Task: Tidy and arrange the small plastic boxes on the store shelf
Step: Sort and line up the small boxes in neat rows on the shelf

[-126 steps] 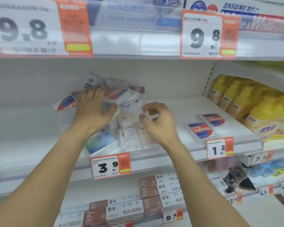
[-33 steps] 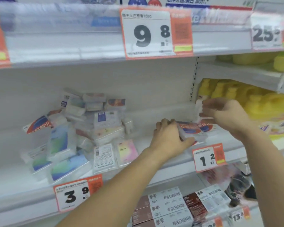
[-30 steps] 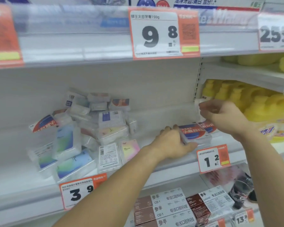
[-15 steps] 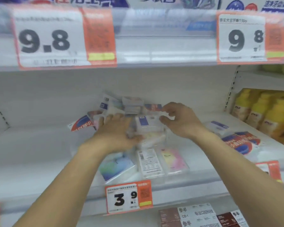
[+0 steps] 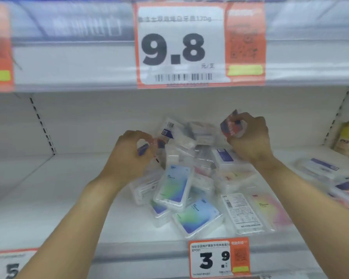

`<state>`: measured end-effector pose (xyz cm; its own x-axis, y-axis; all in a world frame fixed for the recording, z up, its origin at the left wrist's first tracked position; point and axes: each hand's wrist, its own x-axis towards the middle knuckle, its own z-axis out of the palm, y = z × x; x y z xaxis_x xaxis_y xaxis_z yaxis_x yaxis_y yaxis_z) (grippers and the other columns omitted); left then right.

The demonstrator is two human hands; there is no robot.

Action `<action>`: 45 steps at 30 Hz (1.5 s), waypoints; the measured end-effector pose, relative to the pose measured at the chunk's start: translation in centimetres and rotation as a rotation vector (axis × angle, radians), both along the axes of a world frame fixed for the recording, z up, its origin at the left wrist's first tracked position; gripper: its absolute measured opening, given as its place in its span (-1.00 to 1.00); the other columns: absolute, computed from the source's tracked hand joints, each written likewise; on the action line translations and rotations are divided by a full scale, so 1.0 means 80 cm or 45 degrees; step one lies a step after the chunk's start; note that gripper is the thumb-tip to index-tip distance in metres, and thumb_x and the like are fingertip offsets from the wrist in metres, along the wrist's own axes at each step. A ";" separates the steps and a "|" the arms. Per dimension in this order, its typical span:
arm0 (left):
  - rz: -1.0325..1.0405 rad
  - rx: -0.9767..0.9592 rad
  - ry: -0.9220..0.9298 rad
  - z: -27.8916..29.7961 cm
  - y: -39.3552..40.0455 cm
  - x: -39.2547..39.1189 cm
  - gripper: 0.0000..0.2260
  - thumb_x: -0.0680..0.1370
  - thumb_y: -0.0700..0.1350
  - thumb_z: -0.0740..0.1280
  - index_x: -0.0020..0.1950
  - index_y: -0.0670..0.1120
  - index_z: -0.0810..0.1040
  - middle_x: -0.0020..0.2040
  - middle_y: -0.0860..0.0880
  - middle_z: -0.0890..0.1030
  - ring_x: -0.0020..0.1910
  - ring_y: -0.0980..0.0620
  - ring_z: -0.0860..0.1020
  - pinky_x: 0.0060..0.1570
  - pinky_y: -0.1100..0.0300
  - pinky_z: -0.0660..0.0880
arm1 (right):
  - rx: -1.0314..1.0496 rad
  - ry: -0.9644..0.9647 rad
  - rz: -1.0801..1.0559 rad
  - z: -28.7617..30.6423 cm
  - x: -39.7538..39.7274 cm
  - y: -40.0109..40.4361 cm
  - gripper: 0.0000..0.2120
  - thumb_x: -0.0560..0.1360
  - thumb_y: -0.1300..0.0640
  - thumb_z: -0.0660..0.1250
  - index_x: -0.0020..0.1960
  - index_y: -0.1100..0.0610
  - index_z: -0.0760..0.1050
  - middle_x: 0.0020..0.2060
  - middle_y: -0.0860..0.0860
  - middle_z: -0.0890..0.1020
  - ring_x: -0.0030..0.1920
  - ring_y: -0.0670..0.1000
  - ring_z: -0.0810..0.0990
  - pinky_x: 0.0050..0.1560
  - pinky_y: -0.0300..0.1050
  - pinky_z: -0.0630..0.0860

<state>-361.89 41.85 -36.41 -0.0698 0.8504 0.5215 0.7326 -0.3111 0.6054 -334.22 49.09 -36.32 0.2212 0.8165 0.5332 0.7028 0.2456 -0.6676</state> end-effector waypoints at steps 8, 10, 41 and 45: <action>0.053 -0.449 -0.086 -0.033 0.029 -0.047 -0.50 0.56 0.01 0.33 0.49 0.08 0.30 0.40 -0.07 0.44 0.33 -0.05 0.45 0.17 0.20 0.37 | 0.127 0.344 0.512 0.010 -0.071 -0.119 -0.45 0.42 0.33 0.39 0.24 -0.20 0.48 0.15 -0.09 0.58 0.03 -0.20 0.60 -0.10 -0.30 0.58; 0.088 -0.392 -0.109 -0.035 0.034 -0.051 -0.49 0.51 0.02 0.40 0.44 0.03 0.37 0.26 -0.10 0.53 0.22 -0.06 0.52 0.11 0.17 0.46 | 0.018 0.390 0.622 0.011 -0.083 -0.134 -0.40 0.44 0.27 0.42 0.31 -0.25 0.38 0.05 -0.14 0.64 -0.04 -0.16 0.64 -0.14 -0.29 0.59; -0.512 -0.534 -1.223 0.013 -0.082 -0.037 -0.63 0.33 -0.41 0.42 0.12 -0.22 0.58 0.02 -0.18 0.69 -0.04 -0.10 0.66 -0.08 0.09 0.63 | -0.281 0.568 0.711 0.015 -0.067 -0.154 -0.63 0.46 0.11 0.49 0.21 0.04 0.47 -0.05 0.12 0.66 -0.26 0.06 0.64 -0.48 -0.08 0.52; -0.459 -0.541 -1.138 0.024 -0.082 -0.008 -0.59 0.31 -0.29 0.49 0.14 -0.19 0.57 0.01 -0.16 0.70 -0.03 -0.11 0.69 -0.08 0.03 0.65 | -0.285 0.464 0.600 0.028 -0.038 -0.160 -0.63 0.48 0.12 0.46 0.24 -0.01 0.44 -0.11 0.10 0.65 -0.45 0.05 0.59 -0.45 -0.03 0.57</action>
